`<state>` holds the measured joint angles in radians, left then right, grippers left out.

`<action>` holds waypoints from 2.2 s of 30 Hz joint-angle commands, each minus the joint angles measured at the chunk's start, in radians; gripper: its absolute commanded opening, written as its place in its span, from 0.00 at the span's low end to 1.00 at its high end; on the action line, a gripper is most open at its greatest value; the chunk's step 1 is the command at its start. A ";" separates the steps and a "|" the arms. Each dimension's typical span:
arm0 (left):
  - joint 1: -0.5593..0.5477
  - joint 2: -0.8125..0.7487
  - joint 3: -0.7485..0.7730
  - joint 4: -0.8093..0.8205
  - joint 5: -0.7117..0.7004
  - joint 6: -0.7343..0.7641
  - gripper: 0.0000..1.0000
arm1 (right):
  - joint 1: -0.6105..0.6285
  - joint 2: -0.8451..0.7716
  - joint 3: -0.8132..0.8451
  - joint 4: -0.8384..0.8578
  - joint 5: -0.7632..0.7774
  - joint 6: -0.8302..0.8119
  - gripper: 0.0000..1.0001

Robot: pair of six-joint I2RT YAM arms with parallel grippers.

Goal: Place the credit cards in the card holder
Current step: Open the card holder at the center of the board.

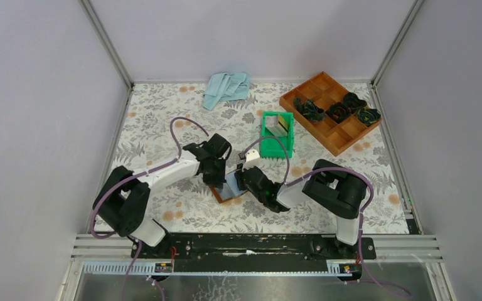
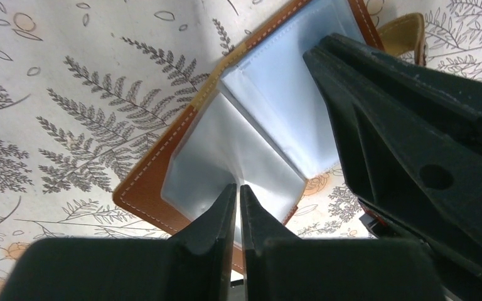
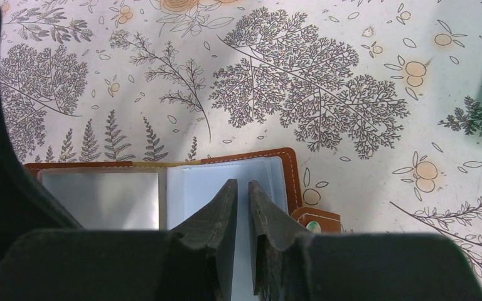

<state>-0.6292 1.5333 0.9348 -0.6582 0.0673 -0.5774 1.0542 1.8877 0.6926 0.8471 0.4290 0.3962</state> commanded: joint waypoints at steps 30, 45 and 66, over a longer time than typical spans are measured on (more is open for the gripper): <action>-0.123 -0.092 -0.218 0.167 -0.161 -0.211 0.13 | 0.014 0.068 0.020 -0.137 0.002 0.032 0.19; -0.127 -0.088 -0.258 0.267 -0.199 -0.294 0.14 | 0.014 0.052 0.001 -0.178 -0.019 0.086 0.20; -0.126 -0.085 -0.182 0.236 -0.249 -0.257 0.14 | 0.013 -0.089 0.053 -0.285 -0.013 0.049 0.27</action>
<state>-0.7528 1.4357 0.7212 -0.4667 -0.1360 -0.8501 1.0588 1.8313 0.7269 0.6659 0.4240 0.4675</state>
